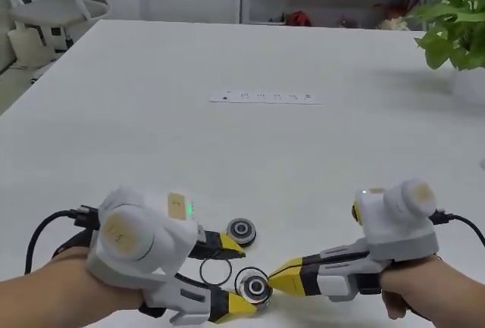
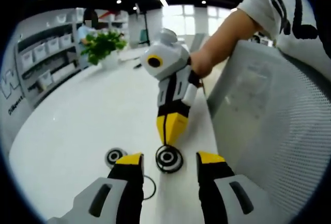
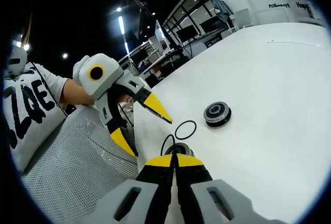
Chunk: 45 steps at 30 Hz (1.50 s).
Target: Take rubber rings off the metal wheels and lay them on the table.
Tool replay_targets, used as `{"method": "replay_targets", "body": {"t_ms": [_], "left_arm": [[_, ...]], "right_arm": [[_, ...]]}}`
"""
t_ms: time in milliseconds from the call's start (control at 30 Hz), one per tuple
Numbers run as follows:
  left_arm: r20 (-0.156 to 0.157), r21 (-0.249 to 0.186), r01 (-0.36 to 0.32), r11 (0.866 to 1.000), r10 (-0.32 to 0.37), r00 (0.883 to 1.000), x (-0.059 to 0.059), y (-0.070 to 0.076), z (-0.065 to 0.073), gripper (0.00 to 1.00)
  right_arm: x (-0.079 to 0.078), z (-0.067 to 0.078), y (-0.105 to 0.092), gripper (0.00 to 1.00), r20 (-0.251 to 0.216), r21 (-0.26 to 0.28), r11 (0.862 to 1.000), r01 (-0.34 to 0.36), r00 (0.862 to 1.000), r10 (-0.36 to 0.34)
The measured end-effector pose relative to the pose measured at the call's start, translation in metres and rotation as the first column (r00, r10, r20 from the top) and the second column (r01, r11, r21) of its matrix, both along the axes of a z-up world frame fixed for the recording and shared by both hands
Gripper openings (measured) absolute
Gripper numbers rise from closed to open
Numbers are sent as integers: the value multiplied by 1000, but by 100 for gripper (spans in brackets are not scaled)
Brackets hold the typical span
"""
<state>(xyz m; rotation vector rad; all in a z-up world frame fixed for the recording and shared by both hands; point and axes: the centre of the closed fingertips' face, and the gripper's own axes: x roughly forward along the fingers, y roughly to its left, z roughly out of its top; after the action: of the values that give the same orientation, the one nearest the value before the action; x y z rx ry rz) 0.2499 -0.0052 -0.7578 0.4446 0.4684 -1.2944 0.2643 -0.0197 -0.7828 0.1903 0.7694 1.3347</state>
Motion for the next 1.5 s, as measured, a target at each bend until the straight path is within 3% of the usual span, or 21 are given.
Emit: {"method": "replay_targets", "body": {"t_ms": [467, 933, 1500], "left_arm": [[25, -56, -71, 996, 72, 997, 4, 28, 15, 55], [16, -78, -133, 988, 135, 991, 2, 52, 16, 72], [21, -79, -214, 974, 216, 976, 4, 72, 20, 79]], "right_arm": [[2, 11, 5, 0, -9, 40, 999, -7, 1000, 7], [8, 24, 22, 0, 0, 56, 998, -21, 1000, 21], [25, 16, 42, 0, 0, 33, 999, -3, 1000, 3]]}}
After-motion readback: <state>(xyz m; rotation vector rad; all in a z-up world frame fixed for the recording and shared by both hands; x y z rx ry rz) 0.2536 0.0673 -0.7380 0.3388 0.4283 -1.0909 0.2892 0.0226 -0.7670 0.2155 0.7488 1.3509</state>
